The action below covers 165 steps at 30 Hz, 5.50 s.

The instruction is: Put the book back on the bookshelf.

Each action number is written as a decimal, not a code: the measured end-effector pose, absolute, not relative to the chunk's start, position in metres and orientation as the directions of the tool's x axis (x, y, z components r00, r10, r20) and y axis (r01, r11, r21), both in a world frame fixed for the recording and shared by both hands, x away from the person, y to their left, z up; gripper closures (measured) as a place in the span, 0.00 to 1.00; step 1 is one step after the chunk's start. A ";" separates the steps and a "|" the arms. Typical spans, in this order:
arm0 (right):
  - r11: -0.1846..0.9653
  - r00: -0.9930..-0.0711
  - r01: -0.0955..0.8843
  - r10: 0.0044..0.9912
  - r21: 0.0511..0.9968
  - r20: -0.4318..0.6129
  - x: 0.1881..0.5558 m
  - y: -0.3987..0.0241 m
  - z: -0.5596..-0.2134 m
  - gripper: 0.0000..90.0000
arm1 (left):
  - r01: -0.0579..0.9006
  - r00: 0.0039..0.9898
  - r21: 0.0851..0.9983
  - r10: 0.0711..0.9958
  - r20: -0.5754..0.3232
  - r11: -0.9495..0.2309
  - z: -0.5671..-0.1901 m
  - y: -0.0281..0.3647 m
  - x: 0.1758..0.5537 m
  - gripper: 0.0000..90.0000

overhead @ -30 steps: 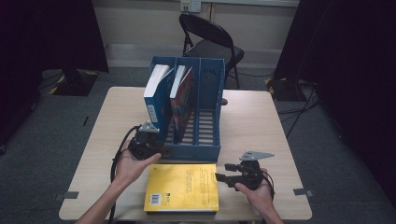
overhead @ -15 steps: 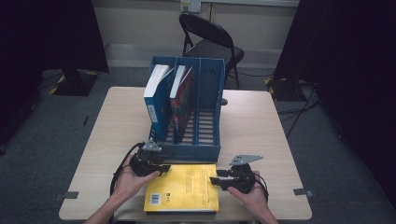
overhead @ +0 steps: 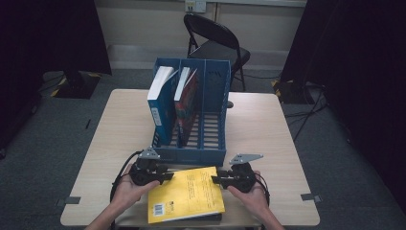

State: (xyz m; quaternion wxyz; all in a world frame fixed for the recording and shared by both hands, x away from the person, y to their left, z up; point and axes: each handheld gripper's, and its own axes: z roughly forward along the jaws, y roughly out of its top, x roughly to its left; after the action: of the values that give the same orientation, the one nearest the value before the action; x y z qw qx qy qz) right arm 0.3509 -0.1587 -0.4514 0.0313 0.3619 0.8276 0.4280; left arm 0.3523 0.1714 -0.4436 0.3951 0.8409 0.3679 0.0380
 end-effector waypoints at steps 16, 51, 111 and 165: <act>0.421 -0.778 0.509 0.598 0.751 0.192 0.365 -0.116 -0.450 0.60 | 0.597 0.732 0.693 0.629 -0.263 -0.405 -0.447 0.178 0.334 0.62; 0.467 -0.811 0.500 0.548 0.730 0.205 0.282 -0.166 -0.459 0.47 | 0.580 0.731 0.713 0.639 -0.241 -0.395 -0.447 0.168 0.333 0.65; 0.432 -0.760 0.497 0.635 0.753 0.137 0.341 -0.122 -0.457 0.74 | 0.669 0.643 0.675 0.698 -0.317 -0.310 -0.448 0.205 0.308 0.63; 0.416 -0.809 0.489 0.546 0.767 0.220 0.333 -0.115 -0.457 0.56 | 0.686 0.629 0.692 0.660 -0.411 -0.222 -0.440 0.197 0.333 0.54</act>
State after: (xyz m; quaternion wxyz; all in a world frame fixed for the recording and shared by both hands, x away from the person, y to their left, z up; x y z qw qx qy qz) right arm 0.3328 -0.1152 -0.4567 0.0319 0.3077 0.8407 0.4444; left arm 0.3326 0.1974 -0.4400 0.4510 0.7816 0.4307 -0.0146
